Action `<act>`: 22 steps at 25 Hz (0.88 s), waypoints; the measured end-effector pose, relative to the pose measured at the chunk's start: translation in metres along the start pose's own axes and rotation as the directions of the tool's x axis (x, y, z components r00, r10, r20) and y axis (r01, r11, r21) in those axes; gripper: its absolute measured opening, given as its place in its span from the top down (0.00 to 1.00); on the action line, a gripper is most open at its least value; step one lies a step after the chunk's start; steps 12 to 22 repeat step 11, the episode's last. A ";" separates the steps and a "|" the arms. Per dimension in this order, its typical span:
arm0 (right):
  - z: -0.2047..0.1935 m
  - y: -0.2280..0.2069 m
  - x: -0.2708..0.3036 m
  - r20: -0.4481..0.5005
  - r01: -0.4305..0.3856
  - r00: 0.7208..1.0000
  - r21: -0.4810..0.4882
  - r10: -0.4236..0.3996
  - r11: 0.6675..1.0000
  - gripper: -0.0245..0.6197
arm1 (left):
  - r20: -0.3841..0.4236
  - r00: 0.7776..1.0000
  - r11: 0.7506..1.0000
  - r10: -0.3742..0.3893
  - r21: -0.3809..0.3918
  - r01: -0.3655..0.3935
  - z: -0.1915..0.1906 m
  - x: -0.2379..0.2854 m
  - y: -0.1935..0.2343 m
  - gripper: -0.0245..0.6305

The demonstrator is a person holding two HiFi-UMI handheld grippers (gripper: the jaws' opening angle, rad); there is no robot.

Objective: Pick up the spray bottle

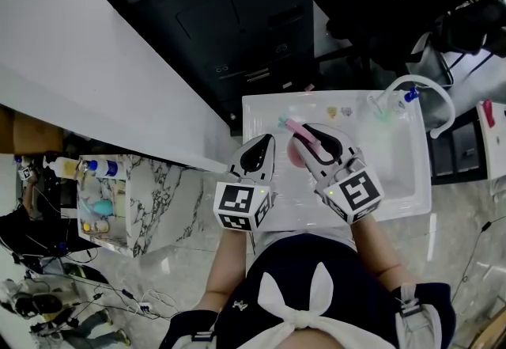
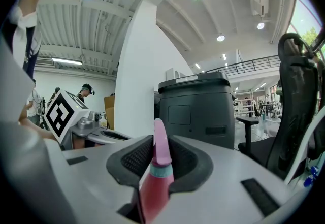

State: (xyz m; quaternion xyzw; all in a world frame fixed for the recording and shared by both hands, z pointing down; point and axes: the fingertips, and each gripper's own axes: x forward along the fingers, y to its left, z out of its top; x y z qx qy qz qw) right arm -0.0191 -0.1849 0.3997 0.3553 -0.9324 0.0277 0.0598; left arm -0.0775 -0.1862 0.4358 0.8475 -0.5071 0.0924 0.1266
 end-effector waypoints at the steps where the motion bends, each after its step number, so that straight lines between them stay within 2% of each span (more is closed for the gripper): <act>1: -0.001 0.000 0.000 -0.001 0.002 1.000 0.003 -0.002 1.000 0.81 | 0.000 1.000 1.000 0.000 0.000 0.000 0.000 0.000 0.000 0.92; 22: -0.005 0.000 0.000 -0.025 -0.003 1.000 0.008 0.003 1.000 0.81 | 0.003 1.000 1.000 -0.001 0.001 0.001 0.001 0.001 -0.001 0.92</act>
